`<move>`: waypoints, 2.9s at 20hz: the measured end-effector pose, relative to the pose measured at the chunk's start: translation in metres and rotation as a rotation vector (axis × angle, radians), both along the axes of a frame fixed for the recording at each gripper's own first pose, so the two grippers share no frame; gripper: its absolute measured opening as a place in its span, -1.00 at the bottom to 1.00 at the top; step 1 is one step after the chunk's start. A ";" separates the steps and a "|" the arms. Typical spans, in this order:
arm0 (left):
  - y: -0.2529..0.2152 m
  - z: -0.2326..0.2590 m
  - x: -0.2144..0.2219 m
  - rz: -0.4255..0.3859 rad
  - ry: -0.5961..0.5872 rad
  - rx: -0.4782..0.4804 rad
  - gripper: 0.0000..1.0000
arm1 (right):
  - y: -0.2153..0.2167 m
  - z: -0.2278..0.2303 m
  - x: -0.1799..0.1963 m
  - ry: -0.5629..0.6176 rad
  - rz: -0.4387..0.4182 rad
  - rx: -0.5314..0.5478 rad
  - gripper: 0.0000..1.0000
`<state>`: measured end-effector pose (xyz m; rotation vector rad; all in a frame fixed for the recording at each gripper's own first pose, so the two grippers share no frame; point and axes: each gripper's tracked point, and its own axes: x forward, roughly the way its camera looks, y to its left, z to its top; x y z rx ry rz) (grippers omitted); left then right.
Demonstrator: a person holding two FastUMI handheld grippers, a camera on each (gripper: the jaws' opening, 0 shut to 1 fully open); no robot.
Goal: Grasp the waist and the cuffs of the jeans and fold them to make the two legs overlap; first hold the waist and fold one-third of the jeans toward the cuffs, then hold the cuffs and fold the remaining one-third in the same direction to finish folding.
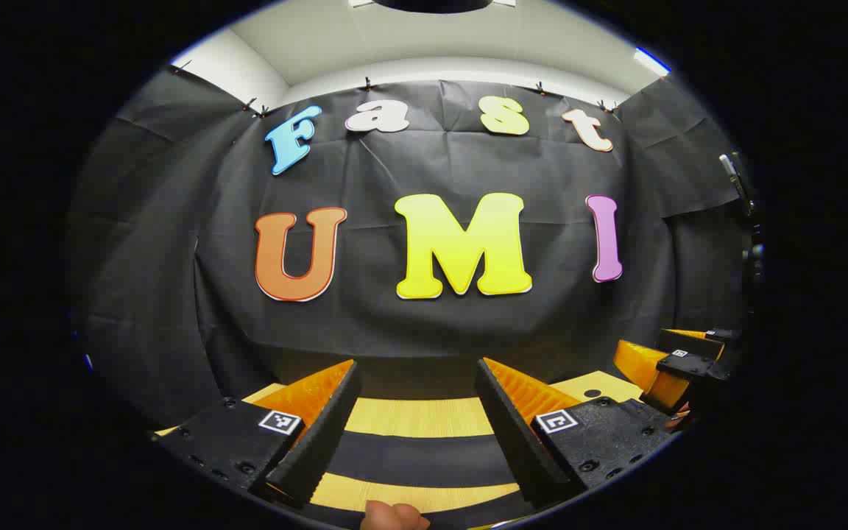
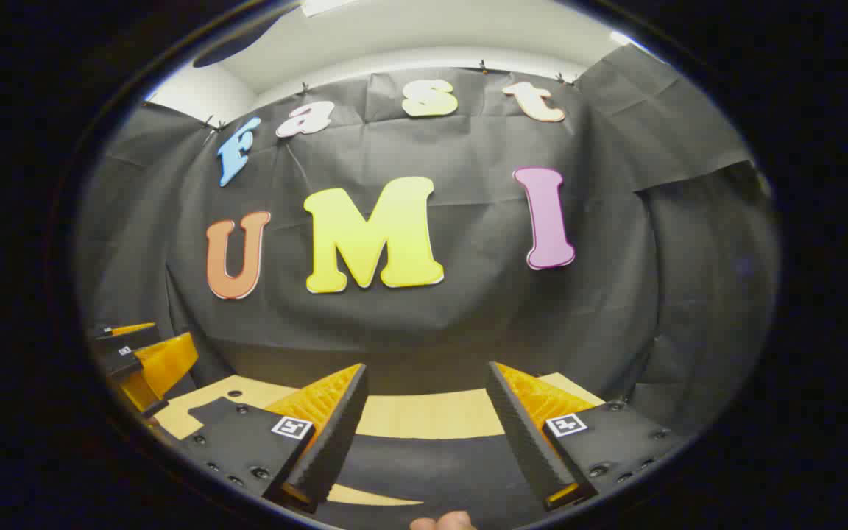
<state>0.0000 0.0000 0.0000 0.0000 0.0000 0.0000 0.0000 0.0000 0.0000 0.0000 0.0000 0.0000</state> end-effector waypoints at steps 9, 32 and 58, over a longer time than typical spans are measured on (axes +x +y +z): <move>0.041 0.019 -0.024 -0.025 -0.007 -0.023 0.99 | 0.040 0.031 -0.032 -0.053 -0.023 -0.058 0.87; 0.165 -0.072 -0.069 0.258 0.318 -0.295 0.99 | 0.061 0.015 -0.019 -0.009 0.034 -0.089 0.89; 0.256 -0.265 -0.231 0.770 0.616 -1.541 0.96 | -0.001 -0.001 -0.007 0.042 -0.106 -0.035 0.87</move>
